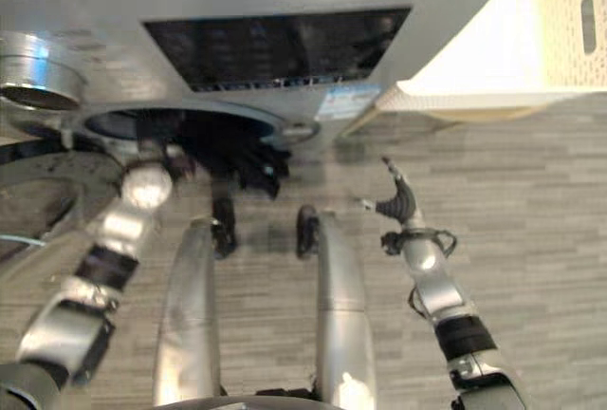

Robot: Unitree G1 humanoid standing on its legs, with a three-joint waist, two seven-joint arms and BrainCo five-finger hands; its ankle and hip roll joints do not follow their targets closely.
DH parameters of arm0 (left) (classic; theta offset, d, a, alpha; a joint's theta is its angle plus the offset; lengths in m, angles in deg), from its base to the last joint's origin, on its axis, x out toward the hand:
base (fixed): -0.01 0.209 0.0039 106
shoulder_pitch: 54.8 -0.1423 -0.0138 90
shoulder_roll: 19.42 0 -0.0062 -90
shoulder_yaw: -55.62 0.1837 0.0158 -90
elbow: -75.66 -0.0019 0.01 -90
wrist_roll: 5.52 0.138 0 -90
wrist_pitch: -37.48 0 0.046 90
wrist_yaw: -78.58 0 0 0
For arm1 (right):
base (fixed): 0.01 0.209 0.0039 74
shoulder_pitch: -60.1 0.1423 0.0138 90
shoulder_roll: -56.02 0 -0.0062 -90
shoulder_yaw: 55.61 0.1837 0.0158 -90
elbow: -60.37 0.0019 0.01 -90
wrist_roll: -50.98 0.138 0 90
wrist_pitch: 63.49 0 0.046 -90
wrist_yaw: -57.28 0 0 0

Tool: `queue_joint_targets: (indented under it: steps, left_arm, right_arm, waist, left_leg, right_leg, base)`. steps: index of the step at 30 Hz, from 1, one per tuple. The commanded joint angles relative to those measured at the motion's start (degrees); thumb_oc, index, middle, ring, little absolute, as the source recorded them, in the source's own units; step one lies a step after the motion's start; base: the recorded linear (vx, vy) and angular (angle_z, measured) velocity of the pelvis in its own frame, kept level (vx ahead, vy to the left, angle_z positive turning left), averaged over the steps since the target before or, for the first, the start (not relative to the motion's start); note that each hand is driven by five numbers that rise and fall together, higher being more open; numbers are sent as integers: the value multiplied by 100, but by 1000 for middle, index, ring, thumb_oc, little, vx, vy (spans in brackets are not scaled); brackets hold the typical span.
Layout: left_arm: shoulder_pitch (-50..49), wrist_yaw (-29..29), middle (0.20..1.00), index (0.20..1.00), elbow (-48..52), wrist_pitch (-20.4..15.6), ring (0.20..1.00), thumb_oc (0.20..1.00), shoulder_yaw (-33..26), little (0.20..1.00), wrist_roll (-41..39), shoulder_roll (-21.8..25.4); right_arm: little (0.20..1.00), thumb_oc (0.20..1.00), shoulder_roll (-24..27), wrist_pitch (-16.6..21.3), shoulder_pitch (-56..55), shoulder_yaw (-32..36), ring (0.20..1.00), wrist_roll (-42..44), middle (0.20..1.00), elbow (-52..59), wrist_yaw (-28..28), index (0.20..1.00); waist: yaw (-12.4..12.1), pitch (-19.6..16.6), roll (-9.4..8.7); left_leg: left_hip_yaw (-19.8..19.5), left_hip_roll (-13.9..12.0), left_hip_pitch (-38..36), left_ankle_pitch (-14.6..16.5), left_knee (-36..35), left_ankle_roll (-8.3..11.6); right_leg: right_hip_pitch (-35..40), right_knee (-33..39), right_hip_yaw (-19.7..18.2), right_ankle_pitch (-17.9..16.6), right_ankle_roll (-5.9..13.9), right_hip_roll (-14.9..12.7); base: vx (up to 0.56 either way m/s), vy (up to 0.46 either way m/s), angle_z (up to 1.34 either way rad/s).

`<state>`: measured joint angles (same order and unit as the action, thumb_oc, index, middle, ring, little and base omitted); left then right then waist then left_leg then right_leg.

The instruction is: Grab the laundry basket,head to the washer,open it,put in the laundry and shut it.

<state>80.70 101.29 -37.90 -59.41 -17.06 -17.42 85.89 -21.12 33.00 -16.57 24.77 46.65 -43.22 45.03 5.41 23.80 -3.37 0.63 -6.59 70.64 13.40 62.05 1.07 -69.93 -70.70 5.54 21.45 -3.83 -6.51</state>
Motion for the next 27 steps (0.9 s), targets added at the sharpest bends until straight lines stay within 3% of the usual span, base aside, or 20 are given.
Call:
queue_joint_targets:
  steps: [1, 2, 3, 5, 7, 8, 9, 10, 11, 16, 21, 22, 23, 24, 27]
  left_arm:
    - [854, 646, 200, 200, -464, -274, 200, 200, 255, 200, 1077, 570]
    - [1431, 971, 200, 200, -618, -243, 200, 200, 516, 200, 1475, 981]
    - [1466, 980, 200, 200, -642, -248, 200, 200, 542, 200, 1477, 981]
    - [2346, 1670, 200, 200, -1204, 48, 200, 200, 1135, 200, 2322, 1527]
    - [2715, 1919, 200, 200, -1536, 163, 200, 200, 1475, 200, 2596, 1637]
    - [2929, 2092, 200, 200, -1702, 304, 200, 200, 1726, 200, 2936, 1804]
    - [3573, 2300, 200, 200, -2137, 613, 200, 200, 2434, 200, 3489, 2063]
    - [3636, 2311, 200, 200, -2177, 608, 200, 200, 2490, 200, 3486, 2047]
    - [4033, 2497, 200, 200, -2455, 892, 200, 200, 2862, 200, 3791, 2205]
    - [4717, 2823, 200, 200, -3104, 1117, 200, 200, 3250, 200, 3725, 2074]
    - [5028, 2144, 200, 200, -3673, 933, 200, 200, 3446, 200, 3466, 1880]
    - [4910, 1695, 448, 448, -3891, 754, 448, 448, 3099, 448, 2944, 1618]
    - [4907, 1687, 529, 529, -3896, 747, 529, 529, 3091, 529, 2934, 1616]
    - [4789, 1224, 1000, 1000, -4057, 686, 1000, 1000, 2902, 1000, 2696, 1470]
    - [4520, 739, 1000, 1000, -4195, 699, 1000, 1000, 2669, 1000, 2620, 1302]
  right_arm:
    - [1000, 1000, 211, 577, -511, -71, 1000, 152, 1000, 401, 16, 1000]
    - [1000, 1000, 276, 751, -542, -121, 1000, 154, 1000, 524, 25, 1000]
    - [1000, 1000, 264, 753, -535, -112, 1000, 154, 1000, 523, 26, 1000]
    - [1000, 1000, 368, 1007, -563, -267, 1000, 228, 1000, 629, -8, 1000]
    - [1000, 1000, 379, 1101, -547, -315, 1000, 282, 1000, 620, -14, 1000]
    - [1000, 1000, 457, 1186, -602, -366, 1000, 319, 1000, 678, -4, 1000]
    - [1000, 1000, 642, 1319, -659, -424, 1000, 396, 1000, 782, 1, 1000]
    - [1000, 1000, 620, 1320, -652, -410, 1000, 402, 1000, 783, 4, 1000]
    - [1000, 1000, 771, 1439, -790, -449, 1000, 445, 1000, 917, 24, 1000]
    - [1000, 1000, 940, 1581, -955, -504, 1000, 518, 1000, 1133, -35, 1000]
    - [1000, 1000, 1117, 1613, -1073, -370, 1000, 525, 1000, 1452, -119, 1000]
    - [1000, 1000, 1045, 1506, -1029, -362, 1000, 468, 1000, 1441, -143, 1000]
    - [1000, 1000, 1054, 1503, -1033, -360, 1000, 464, 1000, 1442, -146, 1000]
    - [1000, 1000, 978, 1373, -984, -331, 1000, 393, 1000, 1436, -131, 1000]
    - [1000, 1000, 920, 1263, -942, -300, 1000, 296, 1000, 1457, -38, 1000]
  waist:
    - [236, -831, 191]
    - [298, -848, 242]
    - [292, -852, 235]
    - [394, -834, 284]
    - [401, -834, 272]
    - [437, -836, 296]
    - [474, -841, 329]
    - [463, -838, 310]
    - [491, -823, 331]
    - [517, -770, 315]
    - [532, -702, 305]
    - [518, -680, 280]
    - [515, -683, 291]
    - [486, -683, 272]
    - [465, -720, 240]
  left_leg:
    - [-167, -29, 229, 798, 589, -366]
    - [-207, -46, 450, 829, 713, -384]
    - [-212, -45, 477, 834, 730, -384]
    - [-259, -67, 791, 889, 959, -403]
    - [-283, -62, 927, 907, 1049, -406]
    - [-294, -53, 998, 917, 1106, -411]
    - [-308, -61, 1181, 936, 1247, -414]
    - [-311, -59, 1202, 940, 1261, -414]
    - [-314, -44, 1294, 952, 1337, -414]
    - [-319, -8, 1535, 975, 1565, -419]
    - [-367, 19, 1779, 1004, 1847, -432]
    - [-363, 15, 1811, 1020, 1930, -438]
    - [-365, 13, 1815, 1026, 1938, -438]
    - [-356, 6, 1818, 1047, 1994, -449]
    - [-351, 32, 1791, 1063, 2002, -453]
  right_leg:
    - [-53, 456, -165, 126, 270, -185]
    - [-266, 321, -168, 129, 281, -165]
    - [-291, 305, -167, 135, 282, -167]
    - [-581, 145, -197, 112, 312, -113]
    - [-692, 96, -204, 103, 322, -101]
    - [-758, 64, -212, 90, 327, -86]
    - [-921, -43, -230, 72, 341, -82]
    - [-940, -56, -229, 77, 342, -83]
    - [-1035, -118, -238, 60, 348, -83]
    - [-1269, -314, -290, 51, 330, -55]
    - [-1505, -532, -357, 33, 299, -27]
    - [-1533, -614, -347, 41, 297, -35]
    - [-1536, -619, -347, 44, 298, -33]
    - [-1527, -662, -338, 58, 296, -24]
    - [-1515, -653, -329, 50, 302, -8]
  base:
    - [17, -11, -12]
    - [17, -11, -8]
    - [0, 0, 0]
    - [7, 1, 2]
    - [1, 1, -3]
    - [16, 3, -6]
    - [17, 3, -5]
    - [0, 0, 0]
    - [0, 0, 0]
    - [0, 0, 0]
    - [1, -2, -1]
    - [-5, -1, -4]
    - [0, 0, 0]
    - [0, 0, 0]
    - [0, 0, 0]
